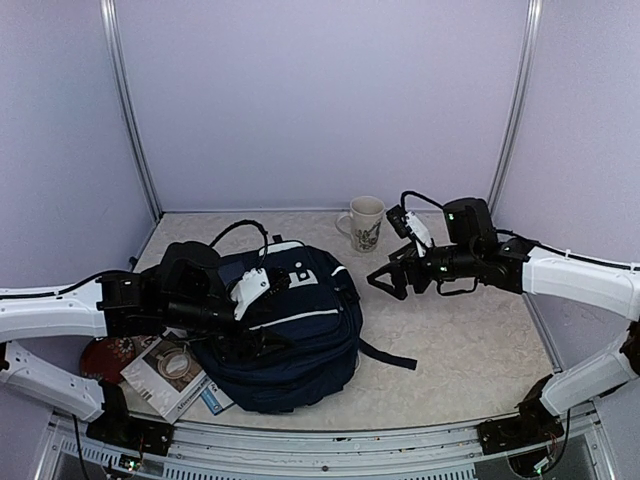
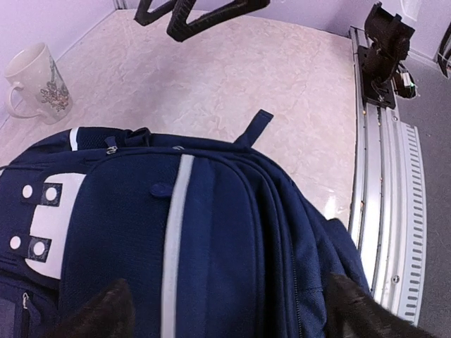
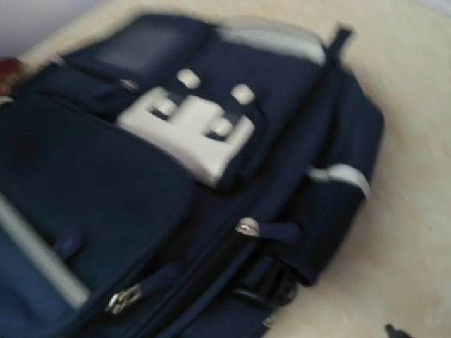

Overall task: Pack the student bag
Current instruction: Move the student bag to the book, then pick up the book from the student bag.

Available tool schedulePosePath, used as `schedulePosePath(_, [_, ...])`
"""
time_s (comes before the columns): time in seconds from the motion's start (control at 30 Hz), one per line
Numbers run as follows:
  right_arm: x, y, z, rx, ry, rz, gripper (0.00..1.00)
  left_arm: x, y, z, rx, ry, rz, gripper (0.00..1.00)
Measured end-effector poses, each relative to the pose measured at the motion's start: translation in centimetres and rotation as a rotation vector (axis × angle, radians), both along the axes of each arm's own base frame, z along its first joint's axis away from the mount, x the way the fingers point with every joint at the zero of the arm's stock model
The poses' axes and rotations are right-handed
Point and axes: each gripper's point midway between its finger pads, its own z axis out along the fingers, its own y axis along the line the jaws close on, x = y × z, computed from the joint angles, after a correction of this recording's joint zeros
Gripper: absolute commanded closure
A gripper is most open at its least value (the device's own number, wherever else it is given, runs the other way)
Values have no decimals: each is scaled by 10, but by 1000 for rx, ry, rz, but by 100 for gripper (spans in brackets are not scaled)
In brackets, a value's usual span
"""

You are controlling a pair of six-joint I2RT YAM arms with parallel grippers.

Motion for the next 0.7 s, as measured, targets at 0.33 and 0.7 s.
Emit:
schedulePosePath(0.33, [26,17,-82,-77,243,-76,9,138,86,-6,-36,132,701,1])
schedulePosePath(0.7, [44,49,-134,-54,382,-48,21,158,209,-83,-93,360,1227,1])
